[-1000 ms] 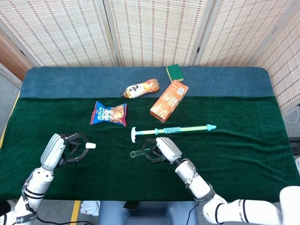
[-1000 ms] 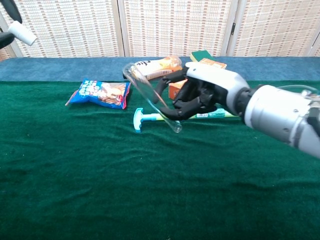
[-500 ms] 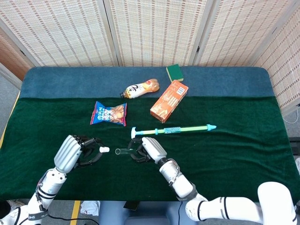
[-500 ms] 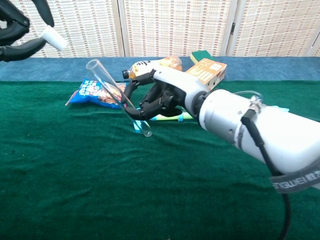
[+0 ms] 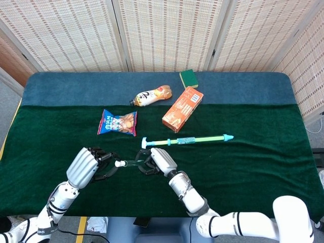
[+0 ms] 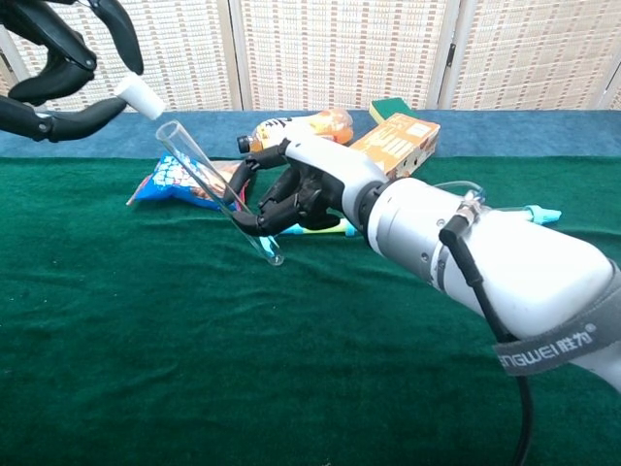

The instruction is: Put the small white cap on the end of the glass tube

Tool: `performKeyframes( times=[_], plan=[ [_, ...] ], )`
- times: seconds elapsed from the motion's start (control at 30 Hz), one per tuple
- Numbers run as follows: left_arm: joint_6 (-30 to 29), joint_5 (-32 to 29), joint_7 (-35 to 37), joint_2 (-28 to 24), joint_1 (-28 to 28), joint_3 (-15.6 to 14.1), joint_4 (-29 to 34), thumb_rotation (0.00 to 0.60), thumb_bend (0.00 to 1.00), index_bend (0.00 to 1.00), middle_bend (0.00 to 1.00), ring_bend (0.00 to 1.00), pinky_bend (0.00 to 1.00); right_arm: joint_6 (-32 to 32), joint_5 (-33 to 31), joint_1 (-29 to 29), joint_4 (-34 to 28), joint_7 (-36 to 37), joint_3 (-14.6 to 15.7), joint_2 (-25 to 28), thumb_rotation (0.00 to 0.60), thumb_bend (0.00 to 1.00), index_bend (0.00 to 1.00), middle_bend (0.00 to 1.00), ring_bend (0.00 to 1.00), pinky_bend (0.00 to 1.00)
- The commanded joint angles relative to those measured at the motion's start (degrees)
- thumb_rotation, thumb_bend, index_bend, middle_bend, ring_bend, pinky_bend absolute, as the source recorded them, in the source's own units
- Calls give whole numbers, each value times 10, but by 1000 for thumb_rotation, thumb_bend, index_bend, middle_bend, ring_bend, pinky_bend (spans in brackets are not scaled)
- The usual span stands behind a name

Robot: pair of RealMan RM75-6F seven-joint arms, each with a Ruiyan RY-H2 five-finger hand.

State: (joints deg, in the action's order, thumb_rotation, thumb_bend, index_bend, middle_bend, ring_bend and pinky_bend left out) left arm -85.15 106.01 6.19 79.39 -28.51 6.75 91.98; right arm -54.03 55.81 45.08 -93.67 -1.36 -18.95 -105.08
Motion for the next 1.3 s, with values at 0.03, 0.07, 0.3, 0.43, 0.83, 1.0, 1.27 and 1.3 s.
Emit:
performKeyframes(
  times=[0.03,0.07,0.3,0.43,0.83,1.0,1.27,1.3],
  plan=[
    [0,0,-6,2,-2,-1,-2,600,505,619,965,829,792,2,0,1,1,2,0,-1,600,646,969,1000,1000,1000],
    [1,0,-9,3,-3,-1,-3,600,505,619,965,829,792,2,1,1,1,3,0,-1,600,646,970,1000,1000,1000],
    [1,-2,-27,10,-8,-4,-11,600,504,620,965,829,792,2,3,1,-2,6,1,1,600,646,970,1000,1000,1000],
    [3,-4,-31,10,-10,-6,-10,600,504,620,965,829,792,3,3,2,-3,7,0,1,600,646,970,1000,1000,1000],
    [6,-10,-35,12,-14,-11,-9,600,505,621,965,829,792,5,5,4,0,15,-1,-1,600,646,971,1000,1000,1000],
    [5,-11,-39,14,-16,-13,-10,600,504,621,965,829,792,4,6,4,2,18,-2,-2,600,646,971,1000,1000,1000],
    [10,-14,-41,18,-19,-18,-12,600,504,621,965,829,792,3,5,9,1,15,-4,-7,600,647,976,1000,1000,1000],
    [11,-15,-40,18,-19,-18,-12,600,505,621,965,829,792,3,5,9,0,15,-4,-7,600,647,977,1000,1000,1000]
  ],
)
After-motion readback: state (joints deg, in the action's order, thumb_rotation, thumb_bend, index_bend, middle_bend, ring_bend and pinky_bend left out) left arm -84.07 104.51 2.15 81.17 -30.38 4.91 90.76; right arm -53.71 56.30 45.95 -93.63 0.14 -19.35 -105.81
